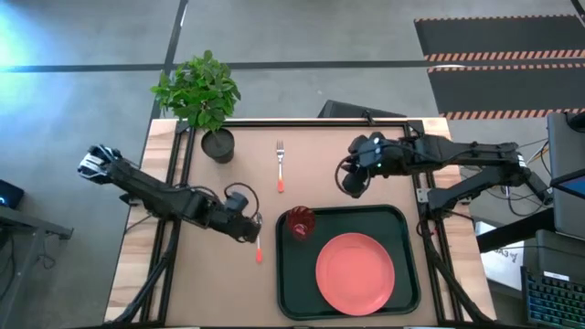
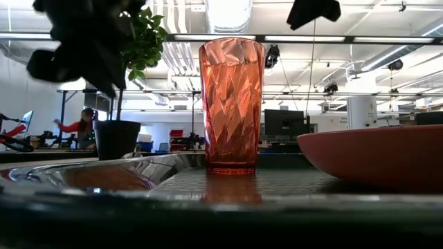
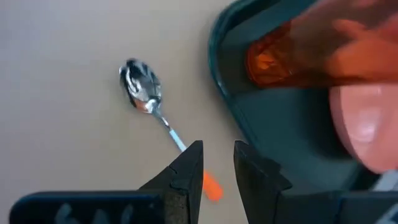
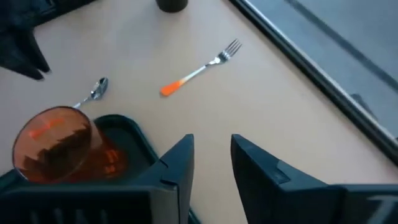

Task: Pick and place plate/cup/fork/spoon on tray
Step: Put the orange spoon on the black tray to left of the pink plate

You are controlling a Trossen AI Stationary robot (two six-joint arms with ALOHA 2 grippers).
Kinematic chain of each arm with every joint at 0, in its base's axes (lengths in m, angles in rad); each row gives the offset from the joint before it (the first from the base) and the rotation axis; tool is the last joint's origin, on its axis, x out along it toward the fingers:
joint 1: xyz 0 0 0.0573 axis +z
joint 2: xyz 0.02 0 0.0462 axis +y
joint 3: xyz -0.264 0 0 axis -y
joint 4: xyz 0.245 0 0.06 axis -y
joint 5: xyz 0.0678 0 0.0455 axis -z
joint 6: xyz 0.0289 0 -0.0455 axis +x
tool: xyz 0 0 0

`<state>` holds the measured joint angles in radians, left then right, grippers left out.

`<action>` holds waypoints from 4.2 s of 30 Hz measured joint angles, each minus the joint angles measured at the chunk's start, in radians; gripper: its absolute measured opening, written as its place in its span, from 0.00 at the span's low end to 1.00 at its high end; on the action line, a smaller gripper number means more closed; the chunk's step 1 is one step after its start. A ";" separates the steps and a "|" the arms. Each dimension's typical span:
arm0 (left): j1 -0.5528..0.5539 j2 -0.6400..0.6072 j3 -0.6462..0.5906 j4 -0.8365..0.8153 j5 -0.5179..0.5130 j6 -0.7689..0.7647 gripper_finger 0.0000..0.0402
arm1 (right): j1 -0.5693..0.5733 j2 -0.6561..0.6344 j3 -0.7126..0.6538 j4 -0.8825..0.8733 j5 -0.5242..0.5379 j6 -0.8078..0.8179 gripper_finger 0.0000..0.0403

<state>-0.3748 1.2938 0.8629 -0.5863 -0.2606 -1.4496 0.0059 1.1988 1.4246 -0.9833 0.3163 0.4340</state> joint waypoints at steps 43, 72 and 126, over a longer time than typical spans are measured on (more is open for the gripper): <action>0.087 0.480 0.025 0.140 0.206 -0.186 0.03 | 0.000 0.000 0.052 -0.189 -0.010 -0.174 0.17; -0.008 0.307 0.215 -0.105 0.067 -0.329 0.00 | 0.000 -0.001 0.052 -0.190 -0.001 -0.213 0.17; -0.143 0.867 0.683 0.135 0.072 -0.714 0.00 | -0.005 -0.227 0.052 -0.140 0.043 -0.320 0.17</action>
<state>-0.5182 2.1609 1.5463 -0.4515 -0.1883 -2.1636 0.0013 0.9718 1.4769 -1.1229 0.3593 0.1142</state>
